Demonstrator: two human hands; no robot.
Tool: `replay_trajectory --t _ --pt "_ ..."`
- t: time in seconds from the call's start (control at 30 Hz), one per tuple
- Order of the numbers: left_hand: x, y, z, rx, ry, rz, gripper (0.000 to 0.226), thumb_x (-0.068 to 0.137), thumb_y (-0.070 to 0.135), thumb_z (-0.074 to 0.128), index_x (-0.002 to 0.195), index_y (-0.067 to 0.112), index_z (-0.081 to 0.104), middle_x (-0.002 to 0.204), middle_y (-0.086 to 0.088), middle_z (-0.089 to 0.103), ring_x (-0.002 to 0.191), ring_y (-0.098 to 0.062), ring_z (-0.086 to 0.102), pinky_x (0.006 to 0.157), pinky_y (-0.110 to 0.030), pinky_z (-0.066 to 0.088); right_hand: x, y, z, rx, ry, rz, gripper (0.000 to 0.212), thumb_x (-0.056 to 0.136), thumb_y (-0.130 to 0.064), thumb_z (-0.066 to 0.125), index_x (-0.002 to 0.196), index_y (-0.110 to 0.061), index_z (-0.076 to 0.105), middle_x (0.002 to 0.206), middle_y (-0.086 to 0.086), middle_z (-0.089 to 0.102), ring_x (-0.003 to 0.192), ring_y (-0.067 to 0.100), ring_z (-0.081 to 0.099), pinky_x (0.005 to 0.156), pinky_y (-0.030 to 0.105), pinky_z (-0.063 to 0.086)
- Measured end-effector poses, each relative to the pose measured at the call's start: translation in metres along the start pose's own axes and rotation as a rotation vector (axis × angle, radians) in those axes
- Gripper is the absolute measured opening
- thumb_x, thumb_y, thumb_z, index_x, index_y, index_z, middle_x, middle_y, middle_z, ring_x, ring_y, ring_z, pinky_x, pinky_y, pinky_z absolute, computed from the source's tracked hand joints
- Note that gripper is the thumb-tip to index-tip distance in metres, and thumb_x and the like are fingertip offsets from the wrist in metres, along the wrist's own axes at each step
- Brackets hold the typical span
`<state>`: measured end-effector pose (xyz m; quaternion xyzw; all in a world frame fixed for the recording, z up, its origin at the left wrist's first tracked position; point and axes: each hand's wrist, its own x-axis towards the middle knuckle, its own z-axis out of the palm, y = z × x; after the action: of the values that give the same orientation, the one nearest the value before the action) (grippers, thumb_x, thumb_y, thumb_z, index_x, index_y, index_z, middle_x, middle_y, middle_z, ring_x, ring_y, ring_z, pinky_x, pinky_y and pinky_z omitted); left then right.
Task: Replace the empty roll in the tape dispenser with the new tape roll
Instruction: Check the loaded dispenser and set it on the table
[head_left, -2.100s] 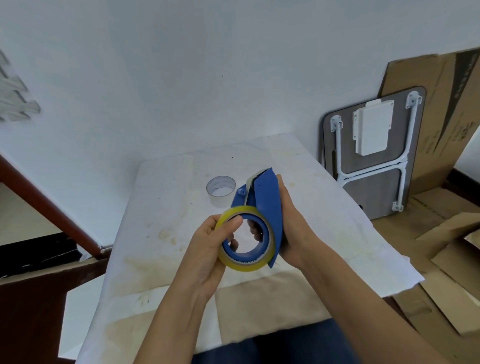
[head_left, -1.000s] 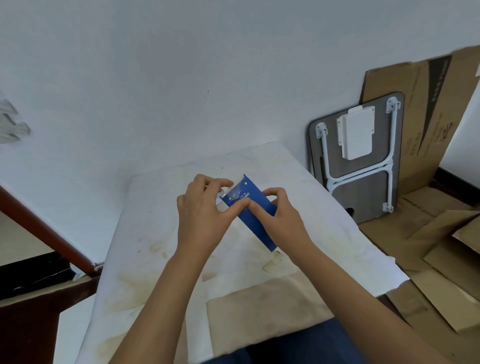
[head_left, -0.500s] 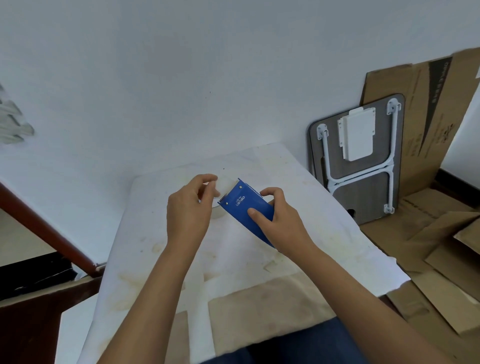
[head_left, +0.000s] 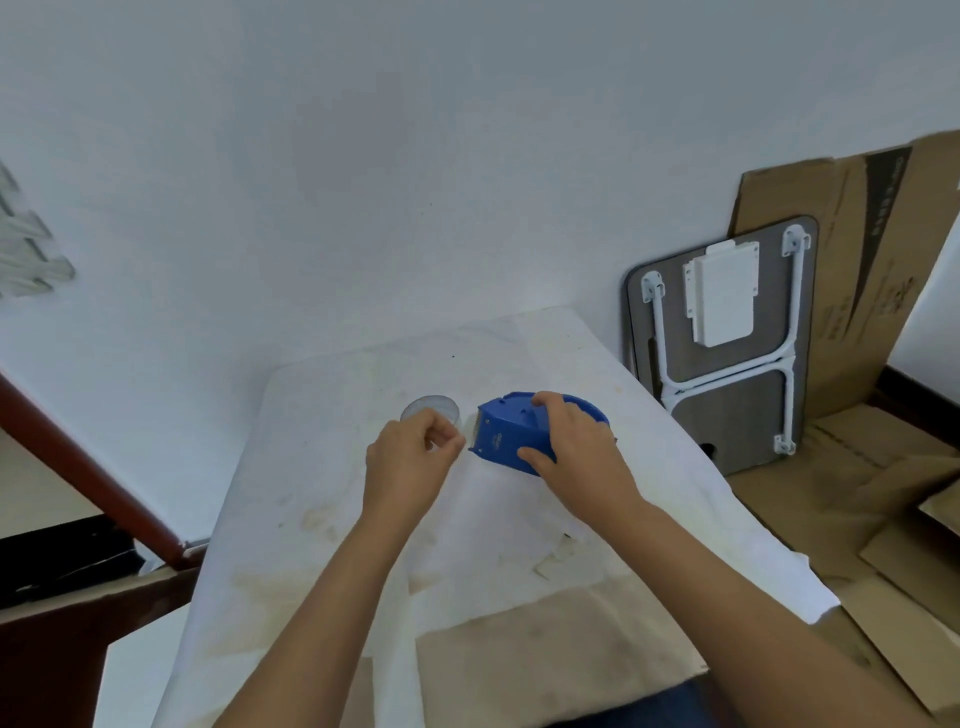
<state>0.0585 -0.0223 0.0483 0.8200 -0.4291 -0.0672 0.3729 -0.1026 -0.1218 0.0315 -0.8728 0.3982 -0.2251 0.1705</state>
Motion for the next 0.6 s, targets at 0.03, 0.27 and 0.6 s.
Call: replay_trajectory --t 0.03,0.27,0.6 --pt "0.004 -0.002 0.005 0.02 -0.021 -0.016 0.012 0.085 0.026 0.069 0.075 0.027 0.064 0.078 0.01 0.068 0.08 -0.014 0.064 0.083 -0.04 0.052 0.006 0.003 0.001 -0.031 -0.011 -0.005 0.054 0.093 -0.032 0.062 0.14 -0.019 0.039 0.127 0.008 0.06 0.109 0.026 0.058 0.091 0.037 0.043" --pt "0.038 -0.015 0.036 0.087 -0.085 -0.019 0.007 0.09 0.025 0.065 0.087 0.023 0.071 0.077 0.018 0.06 0.082 -0.009 0.061 0.091 -0.033 0.039 0.055 0.023 0.022 -0.179 -0.08 -0.015 0.056 0.095 -0.031 0.058 0.144 -0.016 0.036 0.126 0.007 0.058 0.108 0.025 0.056 0.092 0.036 0.042" --pt "0.073 -0.033 0.05 0.21 -0.005 0.137 0.018 0.092 0.022 0.062 0.107 0.025 0.069 0.101 0.007 0.068 0.1 -0.018 0.059 0.085 -0.032 0.036 0.107 0.038 0.052 -0.238 -0.034 -0.035 0.052 0.093 -0.029 0.06 0.139 -0.015 0.041 0.119 0.007 0.06 0.105 0.024 0.055 0.088 0.035 0.041"
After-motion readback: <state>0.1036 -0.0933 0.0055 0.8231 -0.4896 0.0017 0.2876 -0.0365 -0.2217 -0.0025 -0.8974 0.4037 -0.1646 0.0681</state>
